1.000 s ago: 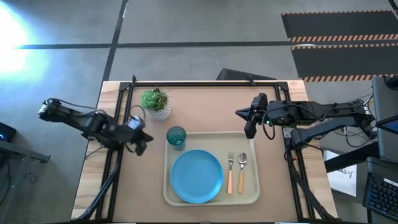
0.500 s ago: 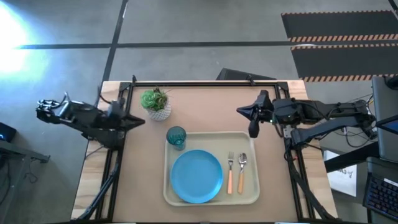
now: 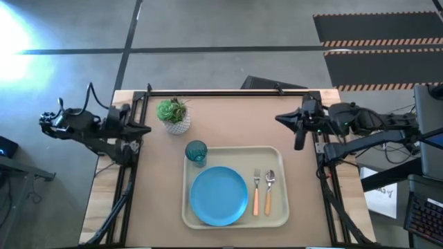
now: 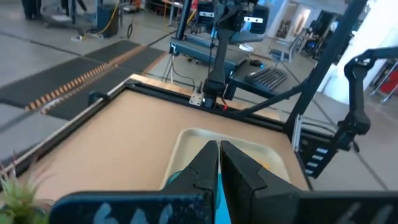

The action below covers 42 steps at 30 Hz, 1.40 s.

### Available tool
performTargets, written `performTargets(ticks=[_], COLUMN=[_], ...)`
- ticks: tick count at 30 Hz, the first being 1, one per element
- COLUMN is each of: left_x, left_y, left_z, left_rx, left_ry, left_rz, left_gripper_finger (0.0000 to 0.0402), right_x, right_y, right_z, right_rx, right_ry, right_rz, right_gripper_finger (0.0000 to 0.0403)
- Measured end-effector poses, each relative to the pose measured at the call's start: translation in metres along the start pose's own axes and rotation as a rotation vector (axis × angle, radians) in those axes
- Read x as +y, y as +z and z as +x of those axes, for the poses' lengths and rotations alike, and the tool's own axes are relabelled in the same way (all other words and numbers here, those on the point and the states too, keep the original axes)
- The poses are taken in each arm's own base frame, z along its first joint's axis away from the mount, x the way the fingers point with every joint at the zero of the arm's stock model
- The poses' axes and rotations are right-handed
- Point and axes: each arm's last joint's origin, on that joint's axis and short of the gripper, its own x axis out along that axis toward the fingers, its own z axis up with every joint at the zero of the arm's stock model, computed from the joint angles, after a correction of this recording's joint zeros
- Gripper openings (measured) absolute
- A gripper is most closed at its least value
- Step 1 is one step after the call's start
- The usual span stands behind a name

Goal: Pick and place plate/cup/fork/spoon on tray
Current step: Return to Home Position

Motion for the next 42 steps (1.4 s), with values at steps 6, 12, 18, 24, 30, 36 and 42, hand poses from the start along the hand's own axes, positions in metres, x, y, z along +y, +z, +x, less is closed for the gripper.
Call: performTargets(ticks=[6,12,18,24,30,36,42], left_x=[0.001,0.003,0.007,0.012,0.015,0.023,0.015], left_y=[0.0,0.0,0.0,-0.001,-0.019,-0.063,-0.083], left_z=[-0.003,-0.006,-0.016,-0.033,-0.036,-0.025,-0.006], left_rx=[-0.011,-0.022,-0.056,-0.142,-0.299,-0.287,-0.255], left_ry=[-0.003,-0.006,-0.025,-0.161,-0.296,-0.388,-0.593], left_rz=[0.075,0.157,0.22,0.235,0.287,0.12,0.057], left_gripper_finger=[0.0,0.0,0.0,0.0,0.0,0.0,0.0], right_x=[0.0,0.0,-0.007,-0.014,-0.013,-0.009,-0.005], right_y=[0.001,0.002,0.009,0.012,0.011,0.002,-0.024], right_z=[-0.006,-0.012,-0.043,-0.077,-0.082,-0.073,-0.046], right_rx=[-0.008,-0.005,-0.088,-0.178,-0.182,-0.155,-0.067], right_ry=[0.042,0.122,0.241,0.397,0.485,0.595,0.604], right_rz=[-0.033,-0.063,-0.102,-0.147,-0.157,-0.123,-0.019], right_gripper_finger=[0.0009,0.0009,0.0009,0.0009,0.0009,0.0009,0.0009])
